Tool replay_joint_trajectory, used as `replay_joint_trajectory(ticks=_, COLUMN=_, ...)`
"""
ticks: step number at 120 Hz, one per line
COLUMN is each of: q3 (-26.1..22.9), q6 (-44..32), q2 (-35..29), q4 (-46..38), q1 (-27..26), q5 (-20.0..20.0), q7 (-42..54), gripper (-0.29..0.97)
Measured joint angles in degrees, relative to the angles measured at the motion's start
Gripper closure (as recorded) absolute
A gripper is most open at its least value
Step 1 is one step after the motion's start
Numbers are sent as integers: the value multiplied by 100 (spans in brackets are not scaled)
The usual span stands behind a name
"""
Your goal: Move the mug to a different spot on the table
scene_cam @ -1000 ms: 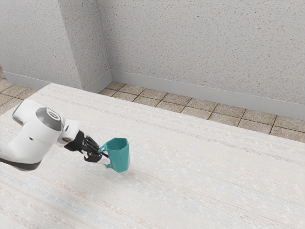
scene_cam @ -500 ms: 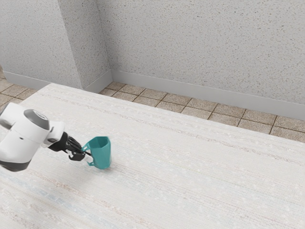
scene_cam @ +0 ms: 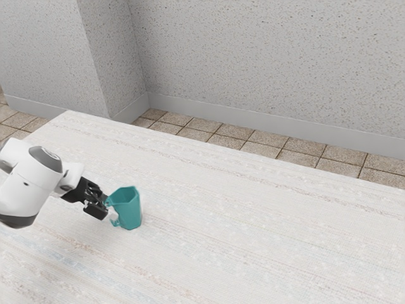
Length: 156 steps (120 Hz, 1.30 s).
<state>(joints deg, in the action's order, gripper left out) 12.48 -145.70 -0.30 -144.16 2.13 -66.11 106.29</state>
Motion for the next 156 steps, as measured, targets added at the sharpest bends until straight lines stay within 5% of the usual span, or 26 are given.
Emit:
replay_joint_trajectory(ticks=90, q3=0, q6=73, q2=-118, q4=-4, q1=-252, q5=1, q7=61, gripper=0)
replay_joint_trajectory(ticks=156, q3=3, q6=77, q2=-200, q4=6, q1=59, q5=9, q7=81, gripper=0)
